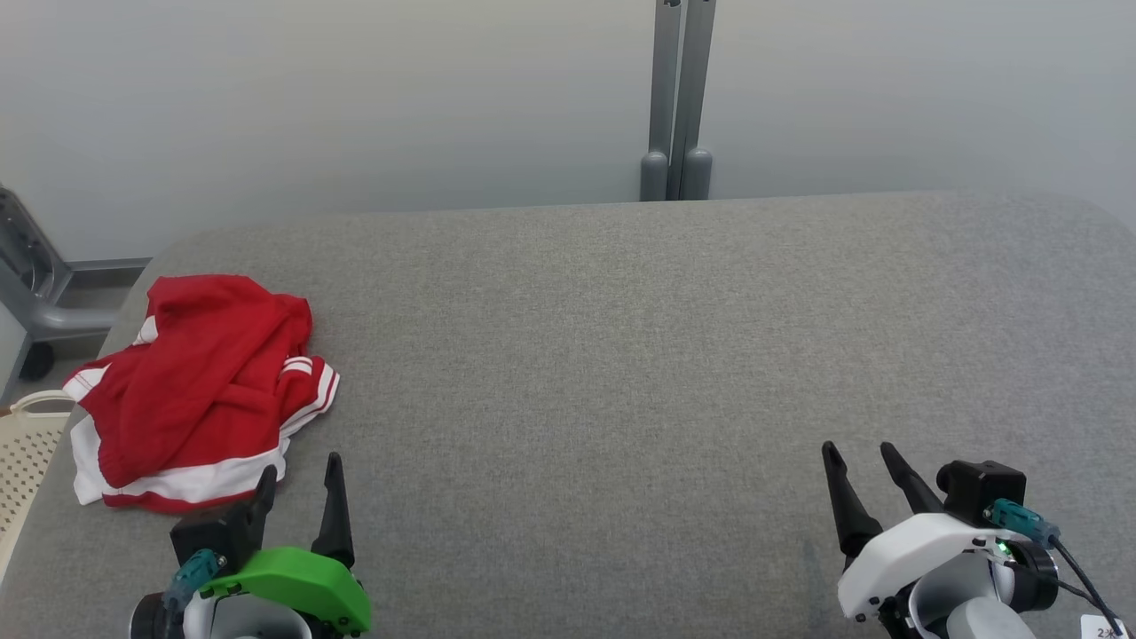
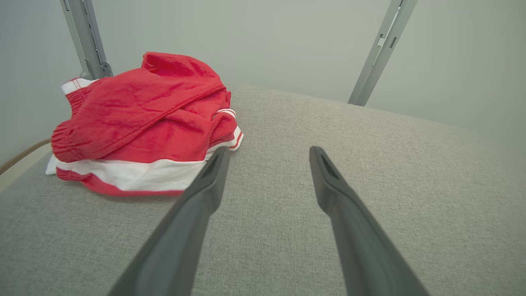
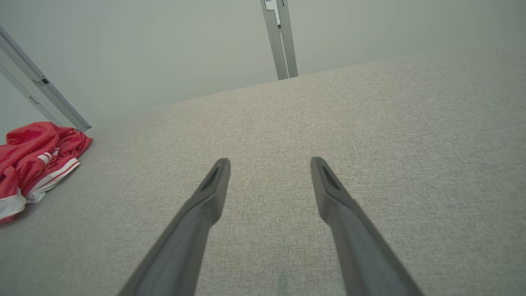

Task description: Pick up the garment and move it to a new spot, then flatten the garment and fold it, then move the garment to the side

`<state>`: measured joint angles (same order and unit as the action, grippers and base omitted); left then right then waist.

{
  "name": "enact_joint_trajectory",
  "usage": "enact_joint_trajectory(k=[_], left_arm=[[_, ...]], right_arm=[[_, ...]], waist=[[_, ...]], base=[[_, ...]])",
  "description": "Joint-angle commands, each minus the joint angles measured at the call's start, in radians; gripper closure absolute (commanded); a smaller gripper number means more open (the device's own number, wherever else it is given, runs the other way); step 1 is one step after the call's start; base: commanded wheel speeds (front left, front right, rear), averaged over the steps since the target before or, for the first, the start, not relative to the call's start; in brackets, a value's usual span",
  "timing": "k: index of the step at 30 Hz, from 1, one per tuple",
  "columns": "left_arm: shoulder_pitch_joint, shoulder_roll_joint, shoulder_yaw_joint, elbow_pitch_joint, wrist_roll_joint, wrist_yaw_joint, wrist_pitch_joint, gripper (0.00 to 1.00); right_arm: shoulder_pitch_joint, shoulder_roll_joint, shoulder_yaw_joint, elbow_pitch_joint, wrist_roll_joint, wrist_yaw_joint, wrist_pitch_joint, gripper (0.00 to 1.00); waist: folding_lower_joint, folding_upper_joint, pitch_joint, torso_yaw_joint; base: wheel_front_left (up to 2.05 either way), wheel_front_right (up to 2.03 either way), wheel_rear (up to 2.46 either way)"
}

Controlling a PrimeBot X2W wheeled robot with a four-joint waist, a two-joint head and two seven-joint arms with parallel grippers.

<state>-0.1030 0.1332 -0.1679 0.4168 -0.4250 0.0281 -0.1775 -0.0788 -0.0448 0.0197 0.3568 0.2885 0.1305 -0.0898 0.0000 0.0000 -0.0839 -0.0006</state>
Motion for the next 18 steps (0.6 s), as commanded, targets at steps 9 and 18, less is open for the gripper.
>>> enact_joint_trajectory(k=[9, 18], left_arm=[[-0.001, 0.016, -0.003, 0.0, 0.059, 0.021, -0.02, 0.0], [0.008, 0.02, -0.008, -0.003, 0.093, 0.024, -0.02, 0.0]], right_arm=[[-0.008, -0.007, 0.015, 0.009, -0.082, 0.0, -0.021, 0.0], [-0.008, -0.007, 0.025, 0.023, -0.136, 0.0, -0.035, 0.0]], waist=[[0.0, 0.0, -0.006, -0.002], [0.0, 0.0, -0.014, -0.001]], base=[[0.0, 0.0, 0.0], [0.0, 0.0, 0.0]])
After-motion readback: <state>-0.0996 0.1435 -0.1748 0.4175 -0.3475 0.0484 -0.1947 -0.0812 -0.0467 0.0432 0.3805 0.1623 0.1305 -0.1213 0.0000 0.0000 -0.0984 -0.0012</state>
